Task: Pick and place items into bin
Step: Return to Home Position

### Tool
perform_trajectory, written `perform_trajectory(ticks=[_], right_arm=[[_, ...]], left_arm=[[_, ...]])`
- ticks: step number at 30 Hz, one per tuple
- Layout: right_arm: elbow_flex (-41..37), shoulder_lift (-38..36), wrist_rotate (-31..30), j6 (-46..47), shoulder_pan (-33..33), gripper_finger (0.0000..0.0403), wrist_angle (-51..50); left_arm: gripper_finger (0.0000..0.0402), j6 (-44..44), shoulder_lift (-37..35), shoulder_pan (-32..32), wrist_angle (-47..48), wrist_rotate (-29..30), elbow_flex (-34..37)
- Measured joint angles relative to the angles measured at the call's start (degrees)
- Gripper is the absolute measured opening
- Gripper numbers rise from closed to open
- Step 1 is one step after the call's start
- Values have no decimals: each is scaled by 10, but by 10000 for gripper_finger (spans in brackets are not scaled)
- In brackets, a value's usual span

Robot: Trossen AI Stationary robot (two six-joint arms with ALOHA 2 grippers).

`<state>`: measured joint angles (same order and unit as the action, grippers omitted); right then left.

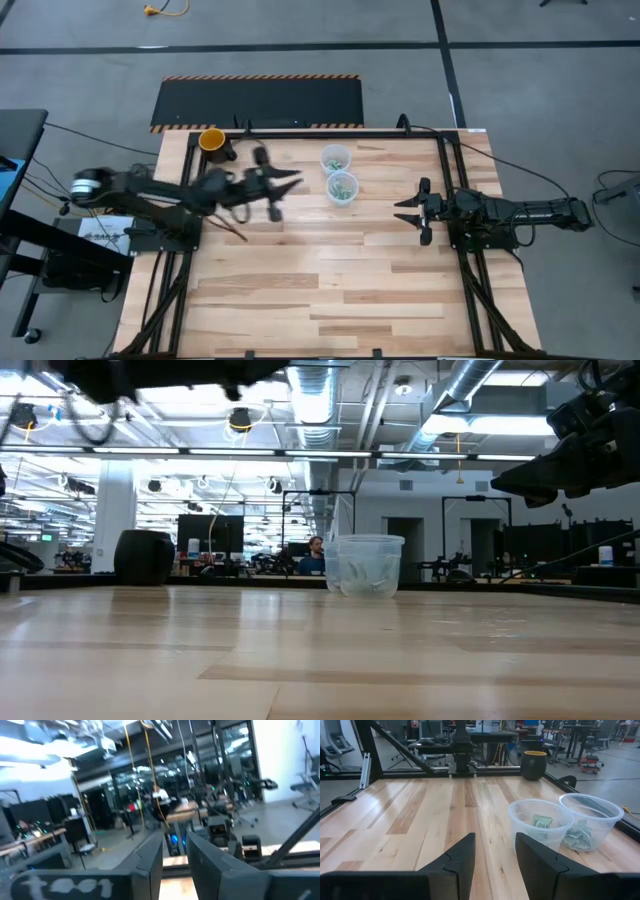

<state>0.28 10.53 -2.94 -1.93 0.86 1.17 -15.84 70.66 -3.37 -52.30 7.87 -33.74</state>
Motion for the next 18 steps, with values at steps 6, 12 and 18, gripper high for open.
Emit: perform_trajectory(ticks=[6, 12, 18], right_arm=[[0, 0, 0, 0, 0, 133, 0], [0, 0, 0, 0, 0, 134, 0], [0, 0, 0, 0, 0, 133, 0]], left_arm=[[78, 34, -146, -11, 2, 1, 138], [78, 98, -229, -7, -35, 1, 263], [77, 135, -309, 1, -32, 15, 331]])
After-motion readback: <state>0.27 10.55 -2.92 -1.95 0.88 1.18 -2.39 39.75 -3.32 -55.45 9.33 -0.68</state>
